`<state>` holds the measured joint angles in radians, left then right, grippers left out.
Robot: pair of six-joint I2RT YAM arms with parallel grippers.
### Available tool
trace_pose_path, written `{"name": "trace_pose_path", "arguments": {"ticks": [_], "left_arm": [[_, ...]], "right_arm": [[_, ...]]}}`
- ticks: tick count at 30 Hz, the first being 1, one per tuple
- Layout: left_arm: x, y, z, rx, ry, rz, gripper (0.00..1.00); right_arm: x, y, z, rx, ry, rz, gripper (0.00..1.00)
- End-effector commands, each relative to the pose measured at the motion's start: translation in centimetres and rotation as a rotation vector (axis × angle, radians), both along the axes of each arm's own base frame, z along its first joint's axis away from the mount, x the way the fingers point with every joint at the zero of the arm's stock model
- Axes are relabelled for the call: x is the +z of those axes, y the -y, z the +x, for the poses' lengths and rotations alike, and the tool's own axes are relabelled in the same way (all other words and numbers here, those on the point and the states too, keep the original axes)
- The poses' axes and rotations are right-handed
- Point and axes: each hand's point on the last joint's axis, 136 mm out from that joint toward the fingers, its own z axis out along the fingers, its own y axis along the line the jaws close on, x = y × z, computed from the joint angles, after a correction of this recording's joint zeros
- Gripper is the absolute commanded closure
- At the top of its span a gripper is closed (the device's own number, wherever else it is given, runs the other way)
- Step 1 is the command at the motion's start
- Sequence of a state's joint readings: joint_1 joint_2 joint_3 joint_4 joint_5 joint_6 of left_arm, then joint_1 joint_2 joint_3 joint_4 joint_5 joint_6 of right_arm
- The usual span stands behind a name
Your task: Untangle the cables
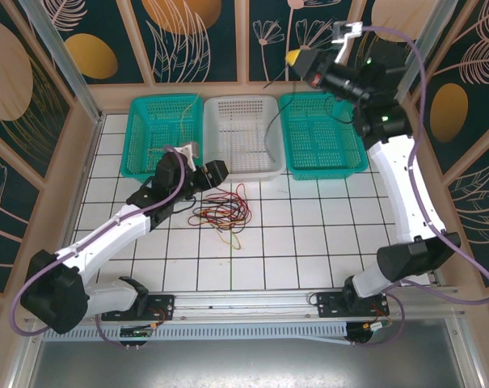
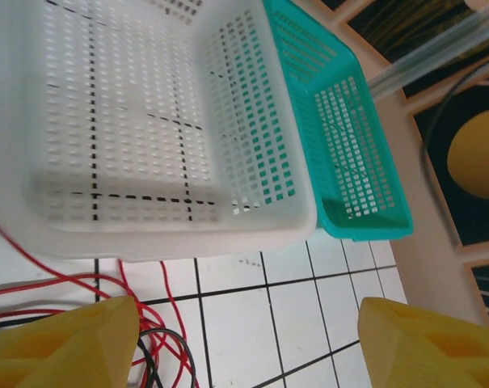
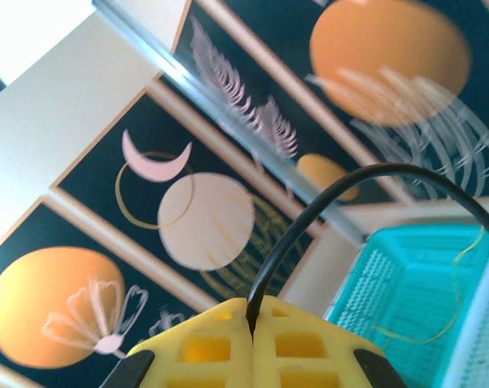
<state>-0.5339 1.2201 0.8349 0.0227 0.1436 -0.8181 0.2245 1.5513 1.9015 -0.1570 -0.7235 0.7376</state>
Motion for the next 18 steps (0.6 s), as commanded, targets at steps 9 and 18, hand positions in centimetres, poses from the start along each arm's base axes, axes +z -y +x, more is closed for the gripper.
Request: {"name": "trace_pose_path", "arguments": {"ticks": [9, 18], "left_arm": [[0.7, -5.4, -0.7, 0.166, -0.021, -0.016, 0.20], [-0.6, -5.5, -1.4, 0.165, -0.057, -0.035, 0.19]], "right_arm": [[-7.9, 8.9, 12.8, -0.244, -0.138, -0.168, 1.00], [-26.3, 10.1, 15.2, -0.335, -0.485, -0.399, 0.59]]}}
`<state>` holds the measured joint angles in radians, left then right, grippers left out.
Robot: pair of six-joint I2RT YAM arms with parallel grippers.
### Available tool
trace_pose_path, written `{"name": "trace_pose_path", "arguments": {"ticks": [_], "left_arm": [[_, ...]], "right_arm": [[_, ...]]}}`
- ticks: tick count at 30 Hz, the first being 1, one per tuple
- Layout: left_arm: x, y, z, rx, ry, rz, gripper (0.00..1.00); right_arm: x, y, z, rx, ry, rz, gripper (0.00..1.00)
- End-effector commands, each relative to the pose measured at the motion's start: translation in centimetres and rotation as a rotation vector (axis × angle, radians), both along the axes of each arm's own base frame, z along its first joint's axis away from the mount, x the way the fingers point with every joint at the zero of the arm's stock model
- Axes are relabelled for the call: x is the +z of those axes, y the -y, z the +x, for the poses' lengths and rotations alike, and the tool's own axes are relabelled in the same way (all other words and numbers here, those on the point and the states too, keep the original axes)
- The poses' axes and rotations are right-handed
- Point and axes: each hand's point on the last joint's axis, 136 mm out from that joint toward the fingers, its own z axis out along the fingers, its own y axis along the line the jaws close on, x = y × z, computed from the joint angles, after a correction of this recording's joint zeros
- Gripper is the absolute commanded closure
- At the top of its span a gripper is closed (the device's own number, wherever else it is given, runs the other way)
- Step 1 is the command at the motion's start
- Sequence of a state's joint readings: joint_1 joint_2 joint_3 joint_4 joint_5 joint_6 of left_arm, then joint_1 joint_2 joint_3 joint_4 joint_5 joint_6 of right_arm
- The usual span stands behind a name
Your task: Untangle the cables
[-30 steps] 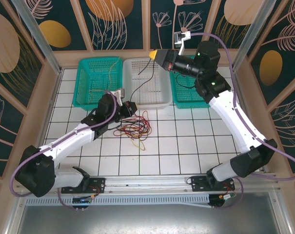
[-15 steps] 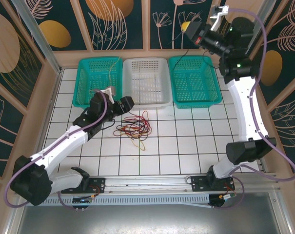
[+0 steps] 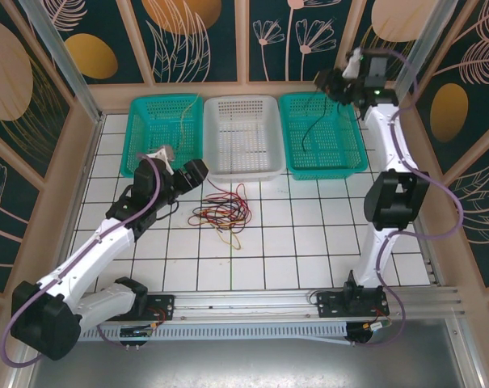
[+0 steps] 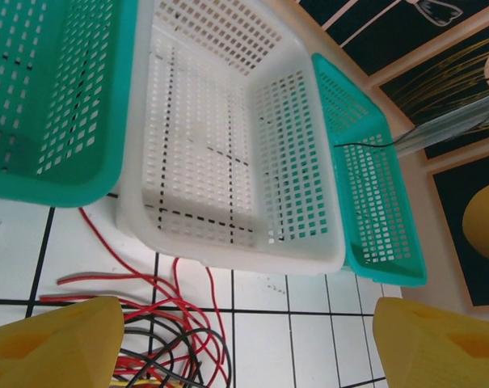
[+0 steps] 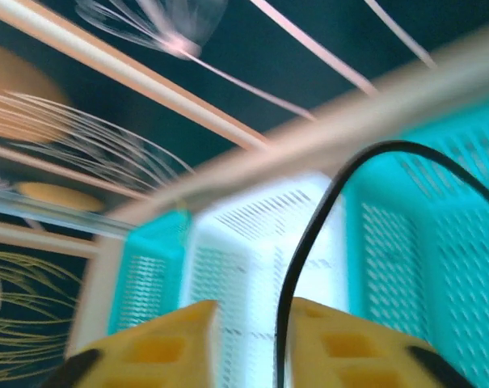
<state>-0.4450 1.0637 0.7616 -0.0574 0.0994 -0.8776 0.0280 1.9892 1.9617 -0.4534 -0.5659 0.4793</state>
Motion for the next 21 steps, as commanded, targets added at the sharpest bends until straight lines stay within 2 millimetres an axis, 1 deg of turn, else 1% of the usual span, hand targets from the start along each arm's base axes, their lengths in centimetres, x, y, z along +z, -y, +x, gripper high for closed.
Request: {"name": "trace_pose_path", "arguments": {"ticks": [1, 4, 8, 10, 13, 15, 19, 21], "left_arm": [[-1.2, -0.2, -0.5, 0.007, -0.040, -0.013, 0.19], [-1.3, 0.2, -0.5, -0.012, -0.044, -0.023, 0.19], [-1.6, 0.6, -0.4, -0.029, -0.059, -0.024, 0.19], [-2.0, 0.7, -0.5, -0.039, -0.069, -0.022, 0.19], [-2.3, 0.9, -0.6, -0.050, -0.081, -0.022, 0.19], [-2.5, 1.0, -0.6, -0.053, -0.087, -0.024, 0.20], [-2.4, 1.1, -0.6, -0.058, -0.086, -0.033, 0.21], [-2.7, 1.2, -0.7, -0.062, -0.092, -0.038, 0.21]], "right_arm": [[-2.3, 0.3, -1.8, -0.021, -0.032, -0.106, 0.57], [-4.8, 0.9, -3.2, -0.049, -0.084, -0.166, 0.54], [-9.0, 1.5, -5.4, -0.080, -0.176, -0.283, 0.54], [-10.6, 1.3, -6.4, -0.078, -0.203, -0.337, 0.54], [-12.1, 0.5, -7.3, -0.060, -0.227, -0.367, 0.55], [-13.1, -0.6, -7.6, -0.033, -0.243, -0.371, 0.61], [-15.6, -2.7, -7.9, 0.008, -0.286, -0.416, 0.81], [-16.2, -3.5, -7.8, 0.023, -0.294, -0.408, 0.85]]}}
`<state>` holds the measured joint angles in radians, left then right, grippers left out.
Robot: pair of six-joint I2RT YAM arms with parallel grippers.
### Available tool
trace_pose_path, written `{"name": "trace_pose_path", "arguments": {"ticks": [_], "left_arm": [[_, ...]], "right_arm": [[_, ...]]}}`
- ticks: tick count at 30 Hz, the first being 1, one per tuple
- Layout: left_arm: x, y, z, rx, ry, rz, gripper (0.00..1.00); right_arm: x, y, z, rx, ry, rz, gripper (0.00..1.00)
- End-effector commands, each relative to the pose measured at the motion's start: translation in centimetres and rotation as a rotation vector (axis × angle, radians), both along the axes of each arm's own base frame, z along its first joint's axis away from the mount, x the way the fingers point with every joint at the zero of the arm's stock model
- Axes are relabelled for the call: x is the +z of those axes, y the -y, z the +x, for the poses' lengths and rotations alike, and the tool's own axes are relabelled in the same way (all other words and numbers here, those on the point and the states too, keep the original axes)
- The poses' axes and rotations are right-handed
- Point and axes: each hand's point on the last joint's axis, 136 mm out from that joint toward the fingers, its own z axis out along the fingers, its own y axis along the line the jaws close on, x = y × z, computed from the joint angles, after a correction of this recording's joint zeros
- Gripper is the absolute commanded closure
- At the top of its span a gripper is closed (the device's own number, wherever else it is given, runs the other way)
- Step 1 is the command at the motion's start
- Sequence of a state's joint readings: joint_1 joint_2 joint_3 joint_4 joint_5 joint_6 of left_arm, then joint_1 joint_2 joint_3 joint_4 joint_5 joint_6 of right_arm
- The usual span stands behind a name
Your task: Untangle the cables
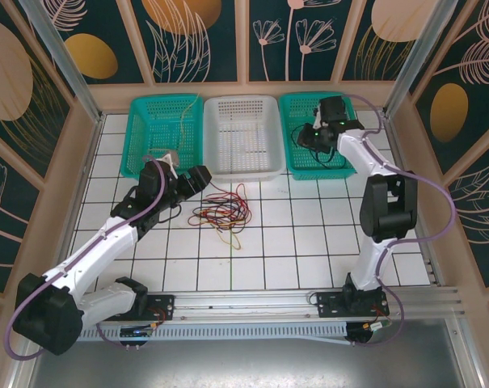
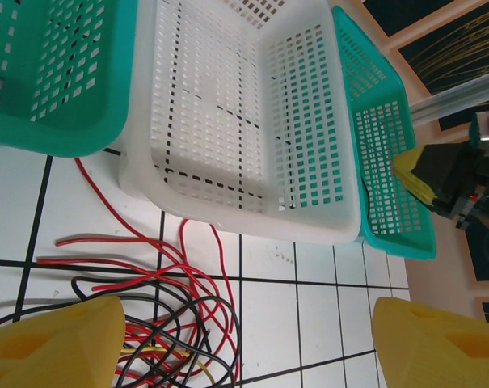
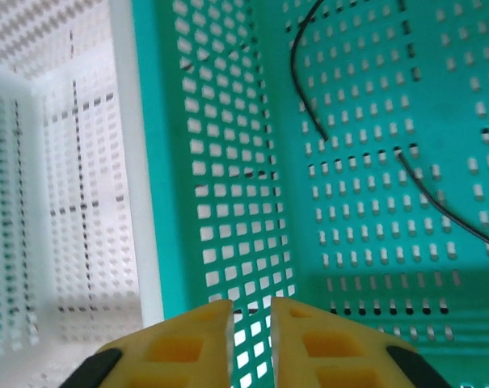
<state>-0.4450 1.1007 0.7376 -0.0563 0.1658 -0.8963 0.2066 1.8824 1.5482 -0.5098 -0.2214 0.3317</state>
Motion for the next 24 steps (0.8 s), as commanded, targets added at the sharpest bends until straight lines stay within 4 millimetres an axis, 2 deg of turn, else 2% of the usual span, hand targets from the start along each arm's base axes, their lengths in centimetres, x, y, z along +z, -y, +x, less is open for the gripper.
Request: {"name": "trace_pose_path", "arguments": {"ticks": [1, 5, 7, 10, 20, 24], "left_arm": [[-0.8, 0.3, -0.3, -0.013, -0.026, -0.023, 0.21], [-3.7, 0.2, -1.3, -0.029, -0.102, -0.010, 0.25], [-5.5, 0.2, -2.1, -0.039, -0.150, -0.006, 0.29], [-6.9, 0.0, -2.9, -0.043, -0.187, 0.003, 0.32], [-7.4, -0.2, -3.5, -0.051, -0.198, 0.008, 0.33], [-7.5, 0.0, -3.5, -0.053, -0.204, -0.001, 0.33]], "right_arm": [[-2.1, -0.9, -0.1, 0.014, -0.041, -0.029, 0.87], [-2.7, -2.3, -0.3, 0.031, -0.056, -0.012, 0.89], [-3.2, -2.4, -0.4, 0.028, -0.067, -0.008, 0.90], [-3.6, -2.5, -0.7, 0.022, -0.074, 0.004, 0.91], [-3.5, -4.1, -1.0, 0.045, -0.076, 0.079, 0.93], [-3.1, -3.8, -0.9, 0.032, -0.068, 0.064, 0.93]]}}
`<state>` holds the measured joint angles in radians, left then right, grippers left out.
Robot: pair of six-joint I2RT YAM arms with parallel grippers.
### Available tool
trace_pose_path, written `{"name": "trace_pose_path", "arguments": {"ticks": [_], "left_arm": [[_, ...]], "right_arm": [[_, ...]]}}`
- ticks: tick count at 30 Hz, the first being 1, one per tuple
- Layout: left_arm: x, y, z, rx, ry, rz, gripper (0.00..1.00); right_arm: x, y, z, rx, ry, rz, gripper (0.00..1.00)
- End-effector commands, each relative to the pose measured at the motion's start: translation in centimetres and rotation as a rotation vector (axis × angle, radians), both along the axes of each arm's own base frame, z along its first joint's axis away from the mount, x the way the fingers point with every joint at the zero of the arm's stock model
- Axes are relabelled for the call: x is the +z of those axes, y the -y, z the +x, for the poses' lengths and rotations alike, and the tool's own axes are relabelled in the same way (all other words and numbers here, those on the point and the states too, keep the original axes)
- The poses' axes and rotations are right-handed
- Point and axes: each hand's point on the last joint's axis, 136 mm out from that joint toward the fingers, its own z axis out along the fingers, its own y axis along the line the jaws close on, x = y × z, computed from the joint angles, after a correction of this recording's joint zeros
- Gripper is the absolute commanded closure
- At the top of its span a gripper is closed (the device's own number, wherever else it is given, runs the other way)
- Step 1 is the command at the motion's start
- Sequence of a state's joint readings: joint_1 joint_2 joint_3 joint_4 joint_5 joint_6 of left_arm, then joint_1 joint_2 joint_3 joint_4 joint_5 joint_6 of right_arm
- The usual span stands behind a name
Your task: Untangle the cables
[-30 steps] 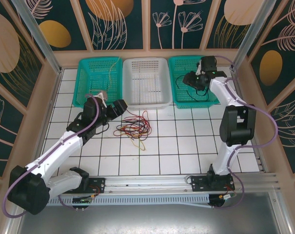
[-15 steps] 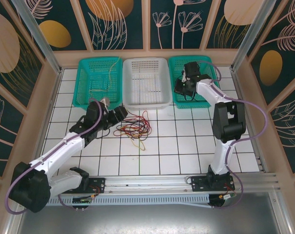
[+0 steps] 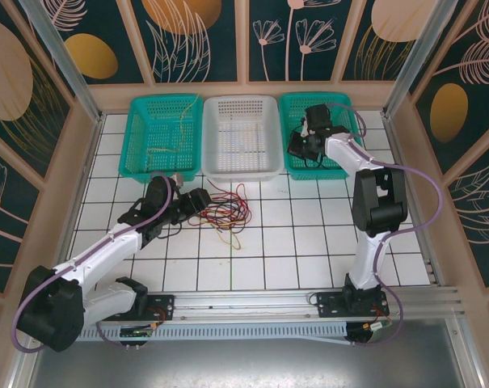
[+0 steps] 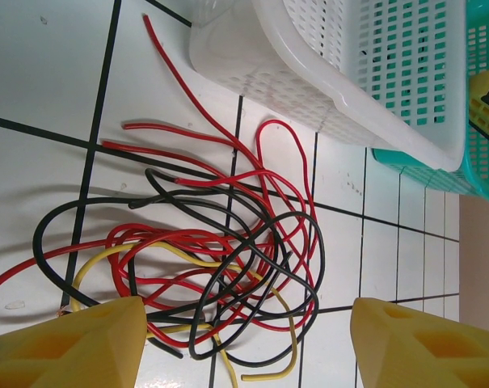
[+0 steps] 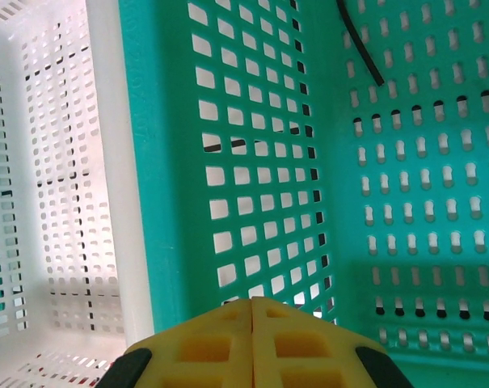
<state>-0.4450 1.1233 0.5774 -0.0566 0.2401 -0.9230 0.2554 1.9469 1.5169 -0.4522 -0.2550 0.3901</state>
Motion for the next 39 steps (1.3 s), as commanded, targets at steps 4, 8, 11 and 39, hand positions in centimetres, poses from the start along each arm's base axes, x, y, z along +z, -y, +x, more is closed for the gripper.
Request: {"name": "trace_pose_path", "arguments": {"ticks": [4, 8, 11, 39], "left_arm": [[-0.5, 0.5, -0.5, -0.017, -0.037, -0.035, 0.34], [-1.1, 1.6, -1.2, -0.054, -0.056, -0.042, 0.36], [-1.3, 3.0, -1.8, -0.104, -0.064, -0.030, 0.37], [0.3, 1.4, -0.1, 0.053, 0.000, -0.022, 0.43]], "right_arm": [[2.3, 0.3, -0.1, -0.031, 0.038, -0.031, 0.87], [6.2, 1.6, -0.3, -0.096, 0.124, -0.084, 0.69], [9.1, 1.6, -1.6, -0.118, 0.196, -0.147, 0.57], [-3.4, -17.8, -22.7, 0.510, 0.060, -0.005, 0.55]]}}
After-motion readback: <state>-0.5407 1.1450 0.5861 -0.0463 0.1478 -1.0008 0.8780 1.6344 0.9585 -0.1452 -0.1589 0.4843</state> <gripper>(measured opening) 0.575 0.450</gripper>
